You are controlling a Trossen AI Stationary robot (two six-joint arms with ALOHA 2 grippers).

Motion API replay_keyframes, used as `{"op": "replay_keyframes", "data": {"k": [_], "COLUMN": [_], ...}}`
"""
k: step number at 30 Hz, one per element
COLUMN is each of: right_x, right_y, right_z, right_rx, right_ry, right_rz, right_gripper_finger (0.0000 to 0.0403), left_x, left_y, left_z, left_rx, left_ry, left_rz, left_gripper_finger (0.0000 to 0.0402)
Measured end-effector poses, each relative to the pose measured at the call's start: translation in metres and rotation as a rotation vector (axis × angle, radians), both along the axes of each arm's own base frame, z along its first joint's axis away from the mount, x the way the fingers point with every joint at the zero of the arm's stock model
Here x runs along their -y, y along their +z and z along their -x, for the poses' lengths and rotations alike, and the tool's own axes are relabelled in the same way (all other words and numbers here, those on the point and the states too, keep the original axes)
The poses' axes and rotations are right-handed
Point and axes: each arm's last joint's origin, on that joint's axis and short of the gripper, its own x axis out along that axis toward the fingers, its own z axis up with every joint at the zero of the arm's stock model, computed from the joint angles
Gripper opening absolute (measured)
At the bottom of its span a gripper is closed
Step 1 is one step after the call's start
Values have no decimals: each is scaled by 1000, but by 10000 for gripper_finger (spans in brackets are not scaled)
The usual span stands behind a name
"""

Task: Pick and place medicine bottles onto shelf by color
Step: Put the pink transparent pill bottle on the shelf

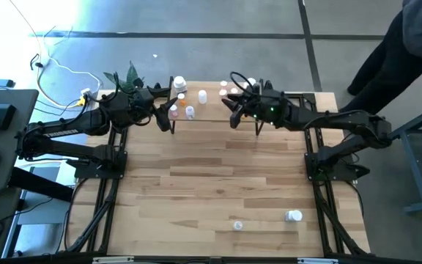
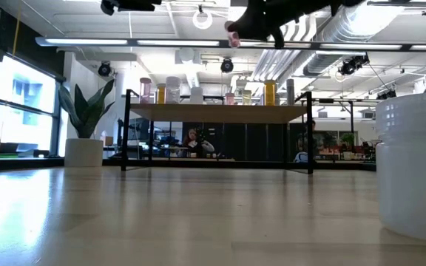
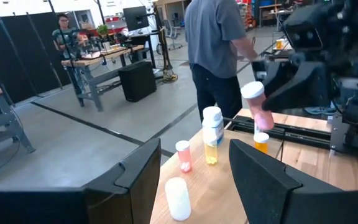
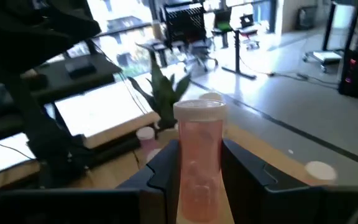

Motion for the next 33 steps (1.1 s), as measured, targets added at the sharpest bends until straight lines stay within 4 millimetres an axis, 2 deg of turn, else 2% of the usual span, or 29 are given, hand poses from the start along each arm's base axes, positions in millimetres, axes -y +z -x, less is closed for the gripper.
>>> {"op": "replay_keyframes", "data": {"k": [5, 9, 14, 22, 33], "right_x": [-7, -19, -39, -73, -80], "right_y": [-28, -40, -49, -62, -86], "right_z": [0, 3, 0, -28, -82], "right_rx": [124, 209, 212, 124, 141], "right_ry": [35, 42, 5, -100, -235], "right_rz": [30, 70, 94, 172, 150], "right_gripper_finger": [90, 90, 90, 90, 90], "left_x": [0, 0, 0, 0, -4], "left_y": [0, 0, 0, 0, 0], "left_z": [0, 0, 0, 0, 4], "left_rx": [0, 0, 0, -17, -146], "left_ry": [0, 0, 0, -2, 169], "left_rz": [0, 0, 0, -17, -135], "left_gripper_finger": [180, 180, 180, 180, 180]}}
